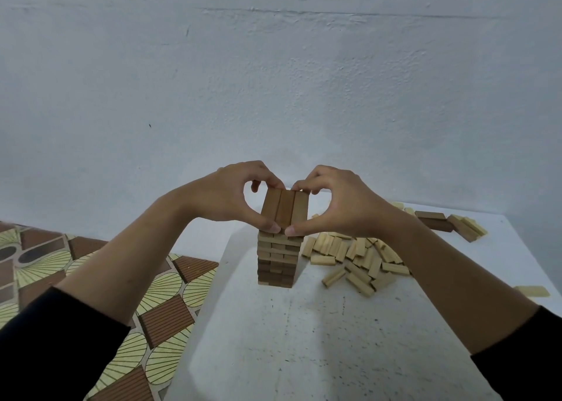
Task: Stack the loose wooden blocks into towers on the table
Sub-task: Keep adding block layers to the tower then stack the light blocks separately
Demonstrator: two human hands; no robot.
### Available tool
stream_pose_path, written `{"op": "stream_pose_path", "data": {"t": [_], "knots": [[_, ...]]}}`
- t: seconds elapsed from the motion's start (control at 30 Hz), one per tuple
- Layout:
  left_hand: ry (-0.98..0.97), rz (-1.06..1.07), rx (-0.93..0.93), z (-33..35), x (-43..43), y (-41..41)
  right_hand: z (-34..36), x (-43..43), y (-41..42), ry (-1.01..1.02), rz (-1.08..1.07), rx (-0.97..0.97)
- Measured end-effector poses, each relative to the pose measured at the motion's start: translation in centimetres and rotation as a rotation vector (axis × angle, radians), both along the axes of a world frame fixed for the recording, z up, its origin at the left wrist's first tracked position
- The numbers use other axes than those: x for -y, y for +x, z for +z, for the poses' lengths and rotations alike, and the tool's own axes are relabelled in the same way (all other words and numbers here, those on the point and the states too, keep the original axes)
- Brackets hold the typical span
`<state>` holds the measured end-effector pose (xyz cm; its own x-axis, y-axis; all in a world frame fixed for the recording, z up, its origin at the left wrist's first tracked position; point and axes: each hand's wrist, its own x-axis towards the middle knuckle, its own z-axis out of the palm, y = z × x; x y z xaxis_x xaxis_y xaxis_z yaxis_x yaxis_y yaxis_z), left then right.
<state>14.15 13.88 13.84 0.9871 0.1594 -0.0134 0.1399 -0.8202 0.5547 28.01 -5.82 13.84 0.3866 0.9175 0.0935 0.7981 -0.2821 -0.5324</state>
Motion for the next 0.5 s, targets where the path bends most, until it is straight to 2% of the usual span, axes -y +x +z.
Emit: {"op": "stream_pose_path", "data": {"t": [0.37,0.5], "knots": [[-0.024,0.0,0.024,-0.06,-0.02,-0.37,-0.2,0.26,-0.12,-0.002,-0.014,-0.004],[-0.074,0.019,0.075,-0.08,0.01,-0.72,-0.72,0.59,0.25,0.074,-0.043,-0.055]]}}
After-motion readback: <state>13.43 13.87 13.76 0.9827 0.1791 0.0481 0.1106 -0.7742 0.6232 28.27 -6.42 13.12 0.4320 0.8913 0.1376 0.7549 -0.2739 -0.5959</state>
